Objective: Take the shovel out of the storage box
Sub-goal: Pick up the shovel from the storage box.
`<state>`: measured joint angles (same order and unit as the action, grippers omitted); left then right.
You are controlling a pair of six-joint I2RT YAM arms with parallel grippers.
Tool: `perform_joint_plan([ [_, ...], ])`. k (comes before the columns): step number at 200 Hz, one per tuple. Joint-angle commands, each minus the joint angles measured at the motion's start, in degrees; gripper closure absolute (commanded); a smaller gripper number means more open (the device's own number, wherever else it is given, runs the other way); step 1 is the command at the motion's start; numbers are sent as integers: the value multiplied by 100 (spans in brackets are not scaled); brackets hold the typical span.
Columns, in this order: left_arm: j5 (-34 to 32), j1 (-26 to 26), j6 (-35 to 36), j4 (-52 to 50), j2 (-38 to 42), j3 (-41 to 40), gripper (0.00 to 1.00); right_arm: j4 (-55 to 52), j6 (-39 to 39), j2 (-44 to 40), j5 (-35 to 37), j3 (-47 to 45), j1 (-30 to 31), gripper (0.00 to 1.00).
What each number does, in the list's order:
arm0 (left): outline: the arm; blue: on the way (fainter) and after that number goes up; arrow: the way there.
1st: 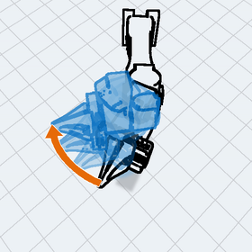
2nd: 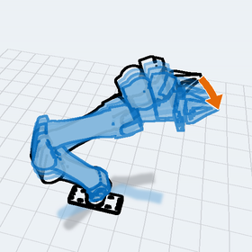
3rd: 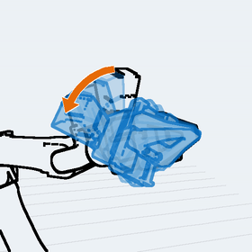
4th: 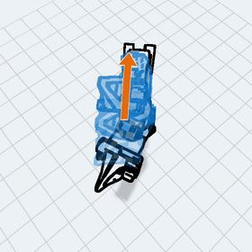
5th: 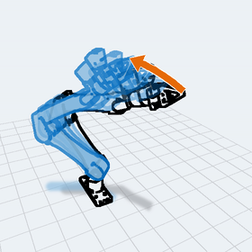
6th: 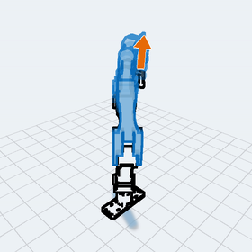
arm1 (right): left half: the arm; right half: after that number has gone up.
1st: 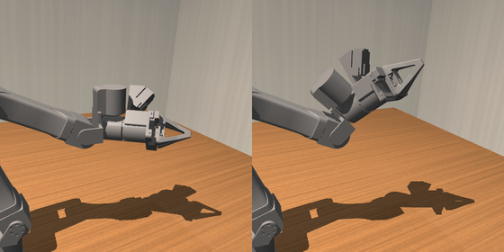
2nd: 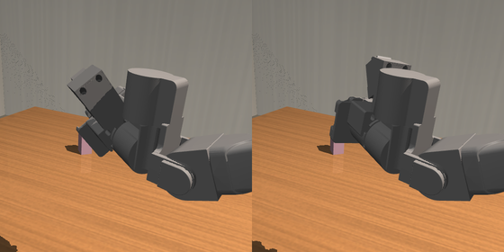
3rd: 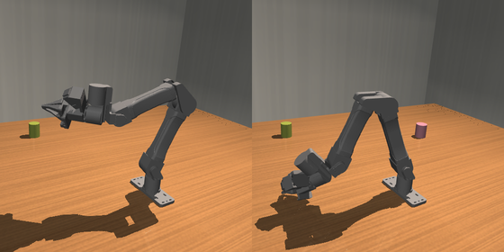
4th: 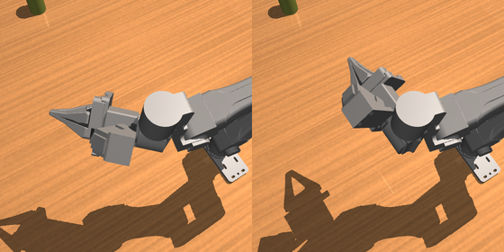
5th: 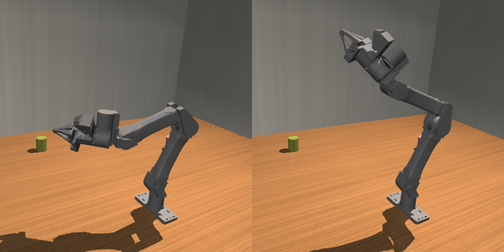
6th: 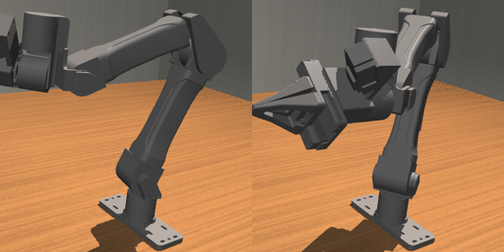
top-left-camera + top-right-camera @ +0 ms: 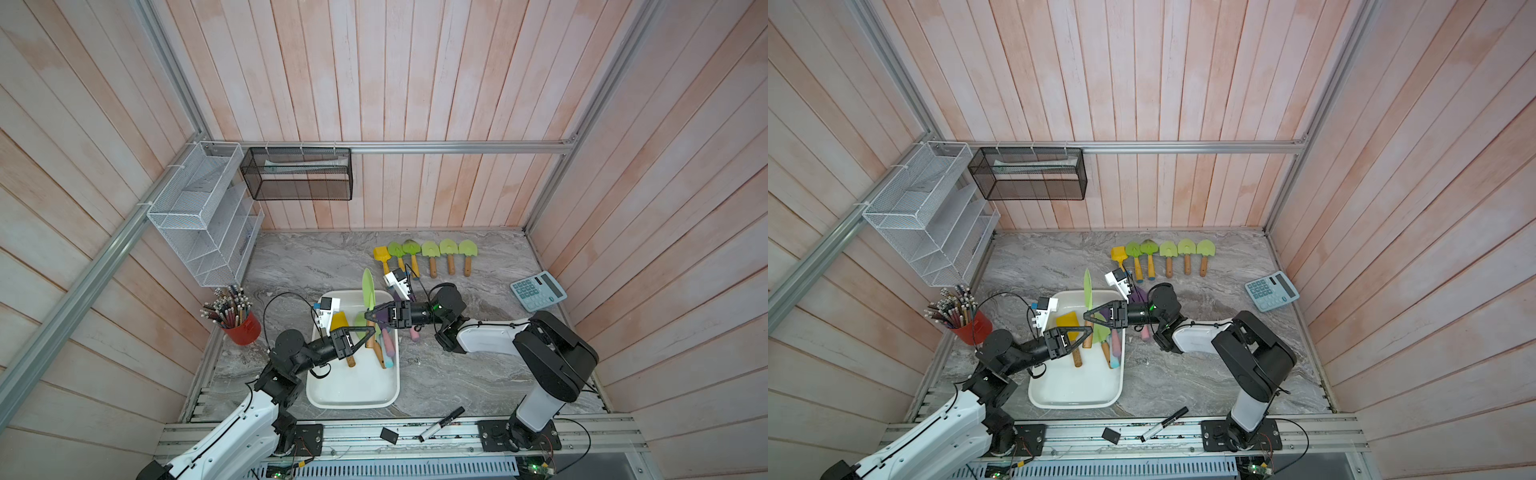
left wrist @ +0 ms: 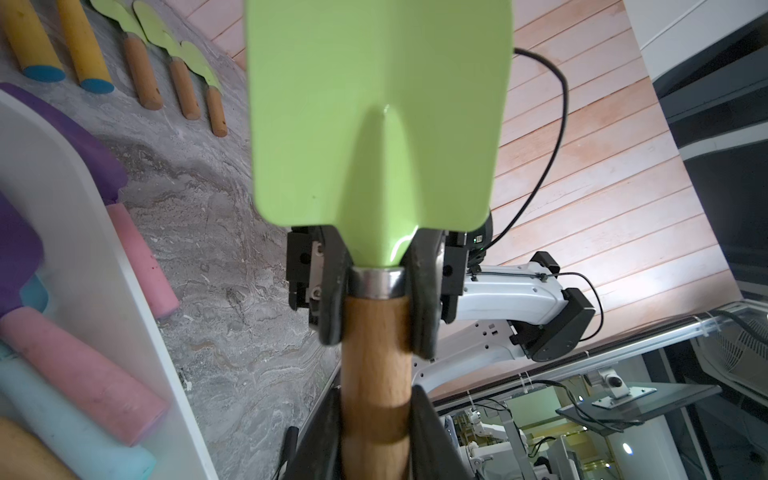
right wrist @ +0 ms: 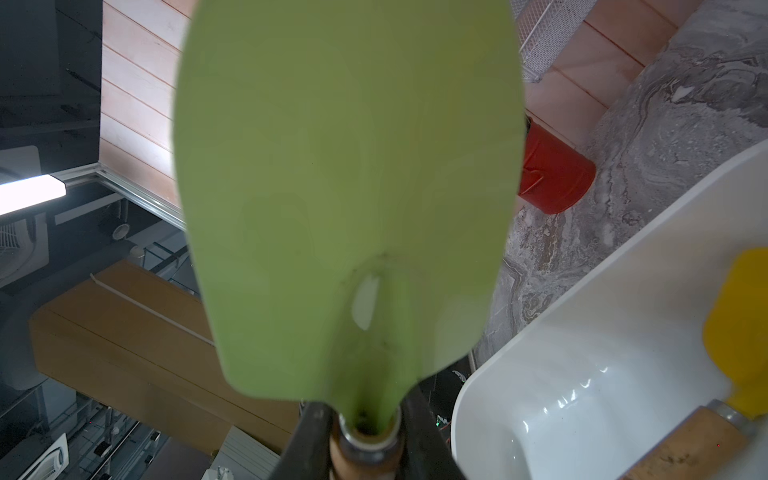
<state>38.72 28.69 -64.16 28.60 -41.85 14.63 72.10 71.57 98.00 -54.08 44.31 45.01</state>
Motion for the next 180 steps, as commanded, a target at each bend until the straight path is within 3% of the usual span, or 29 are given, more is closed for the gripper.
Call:
perform_joint_plan([
  [1, -69, -71, 334, -724, 180, 139, 63, 234, -69, -82, 96, -30, -98, 79],
  [22, -295, -122, 719, -1654, 439, 404, 63, -233, -300, -369, 226, -201, -339, 79],
  [45, -858, -123, 1149, -2810, 572, 682, 62, -1457, -848, -785, 401, -246, -658, 79],
  [68, -1536, -119, 1459, -3875, 302, 921, 61, -2780, -1482, -1089, 504, -171, -1094, 79],
  [98, -2022, -121, 1579, -4449, -126, 1036, 61, -4464, -2380, -1482, 1029, -128, -1628, 78],
  [115, -2257, -119, 1668, -4731, -302, 1142, 60, -5453, -2930, -1594, 1474, -10, -1827, 78],
  [141, -2529, -112, 1731, -4987, -477, 1213, 60, -7084, -3905, -1500, 2894, 414, -1895, 78],
  [180, -2708, -101, 1797, -5102, -777, 1208, 60, -7903, -4519, -1142, 4213, 583, -1913, 78],
])
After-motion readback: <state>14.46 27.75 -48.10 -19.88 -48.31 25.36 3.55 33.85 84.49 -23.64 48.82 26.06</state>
